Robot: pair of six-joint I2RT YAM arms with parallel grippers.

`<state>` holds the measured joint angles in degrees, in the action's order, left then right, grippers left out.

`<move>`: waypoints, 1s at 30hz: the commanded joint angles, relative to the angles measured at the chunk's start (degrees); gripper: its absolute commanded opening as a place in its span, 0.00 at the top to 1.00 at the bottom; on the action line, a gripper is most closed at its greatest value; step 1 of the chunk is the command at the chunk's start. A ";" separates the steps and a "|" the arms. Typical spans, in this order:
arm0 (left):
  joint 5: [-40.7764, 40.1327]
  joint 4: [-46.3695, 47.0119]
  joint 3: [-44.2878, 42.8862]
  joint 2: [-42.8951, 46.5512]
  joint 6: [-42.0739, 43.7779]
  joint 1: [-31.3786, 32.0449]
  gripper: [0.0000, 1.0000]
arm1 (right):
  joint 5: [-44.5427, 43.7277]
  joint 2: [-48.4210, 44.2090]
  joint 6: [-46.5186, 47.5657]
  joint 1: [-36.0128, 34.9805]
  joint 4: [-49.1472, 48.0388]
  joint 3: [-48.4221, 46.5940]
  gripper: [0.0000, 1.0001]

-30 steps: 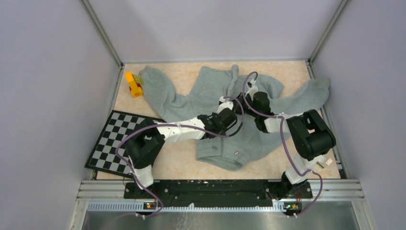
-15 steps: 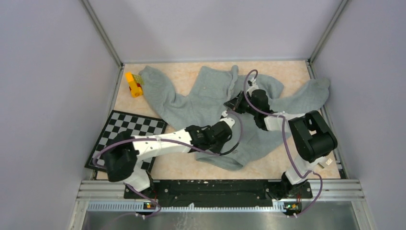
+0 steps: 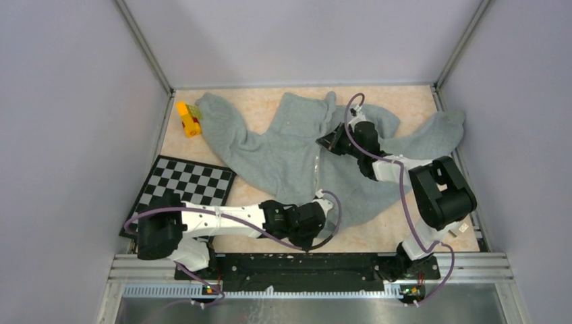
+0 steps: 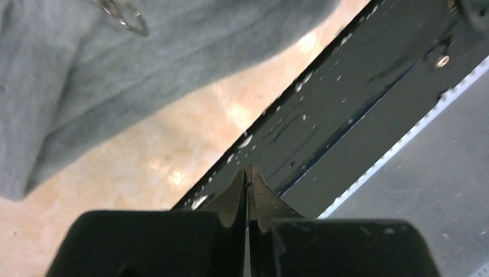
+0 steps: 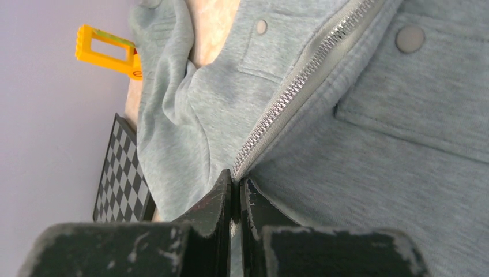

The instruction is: Zip up the jacket

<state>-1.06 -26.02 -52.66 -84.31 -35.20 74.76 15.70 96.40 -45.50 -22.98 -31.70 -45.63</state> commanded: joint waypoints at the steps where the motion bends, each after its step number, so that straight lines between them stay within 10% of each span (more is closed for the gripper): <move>1: -2.08 -4.74 -0.22 1.91 -2.99 1.05 0.96 | 1.40 -0.88 5.72 0.48 -1.05 -4.14 0.91; 5: -7.08 -5.20 -2.40 6.25 -2.43 0.43 0.47 | -1.09 -7.54 11.92 -0.01 12.39 -3.03 0.60; 10: -10.78 3.16 1.68 18.84 0.87 -1.17 0.20 | -7.20 -21.44 20.09 -0.76 35.60 -3.27 0.31; 16: -17.93 15.24 2.55 35.72 11.47 -1.84 0.02 | -9.35 -42.13 24.00 -1.41 54.60 -6.04 0.24; 30: -20.15 25.58 -12.33 46.90 32.82 -1.81 0.01 | -20.07 -63.98 30.15 -1.36 73.90 -41.73 0.15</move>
<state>-20.93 -4.45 -60.58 -38.44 -8.93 73.12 1.72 35.94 -18.41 -23.90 36.88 -80.14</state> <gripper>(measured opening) 0.987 0.833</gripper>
